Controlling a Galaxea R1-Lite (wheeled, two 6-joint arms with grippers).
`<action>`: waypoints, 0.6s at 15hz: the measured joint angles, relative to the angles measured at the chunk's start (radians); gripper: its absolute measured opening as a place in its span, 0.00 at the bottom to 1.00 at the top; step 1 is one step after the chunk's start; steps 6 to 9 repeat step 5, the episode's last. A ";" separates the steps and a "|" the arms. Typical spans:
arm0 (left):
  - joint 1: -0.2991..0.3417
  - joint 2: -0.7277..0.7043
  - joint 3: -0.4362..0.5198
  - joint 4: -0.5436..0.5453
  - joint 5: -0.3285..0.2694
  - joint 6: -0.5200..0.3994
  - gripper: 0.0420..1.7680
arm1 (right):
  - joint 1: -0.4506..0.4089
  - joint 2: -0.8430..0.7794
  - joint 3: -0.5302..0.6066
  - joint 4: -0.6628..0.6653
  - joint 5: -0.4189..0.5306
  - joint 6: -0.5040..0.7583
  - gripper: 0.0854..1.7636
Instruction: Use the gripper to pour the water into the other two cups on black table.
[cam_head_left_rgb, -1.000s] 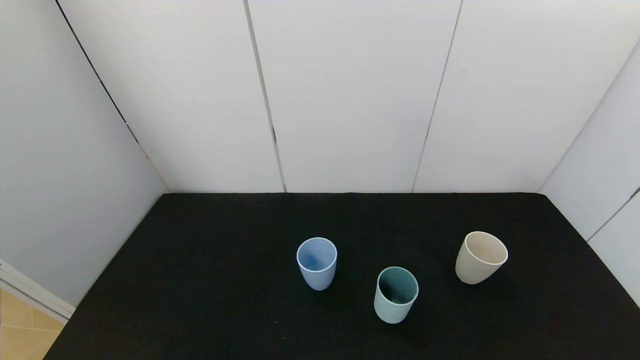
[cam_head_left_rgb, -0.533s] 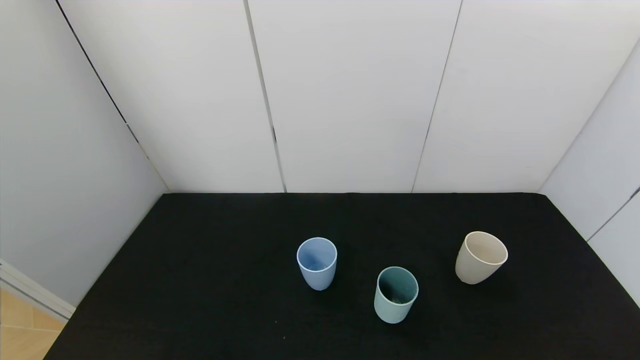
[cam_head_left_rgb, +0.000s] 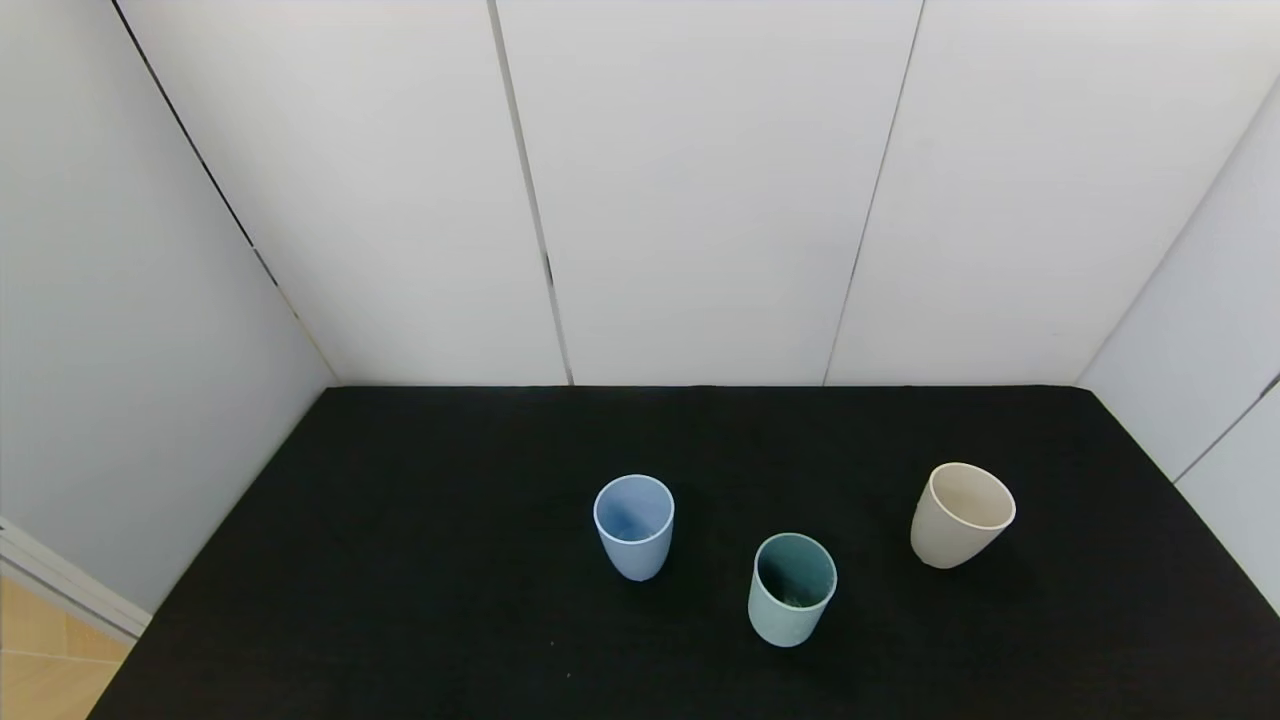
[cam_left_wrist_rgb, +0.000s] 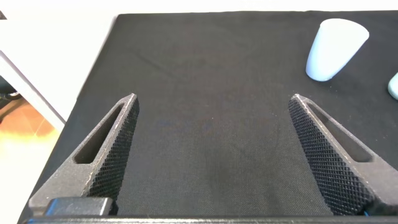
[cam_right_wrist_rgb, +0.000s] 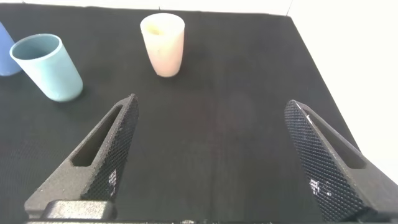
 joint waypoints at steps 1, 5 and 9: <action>0.000 0.000 0.000 0.000 0.000 0.000 0.97 | 0.000 -0.004 0.000 -0.013 0.000 0.002 0.96; 0.000 0.000 0.000 0.000 0.000 0.000 0.97 | 0.001 -0.010 0.006 -0.021 0.008 -0.006 0.96; 0.000 0.000 0.000 0.000 0.000 0.000 0.97 | 0.001 -0.010 0.006 -0.021 0.008 -0.006 0.96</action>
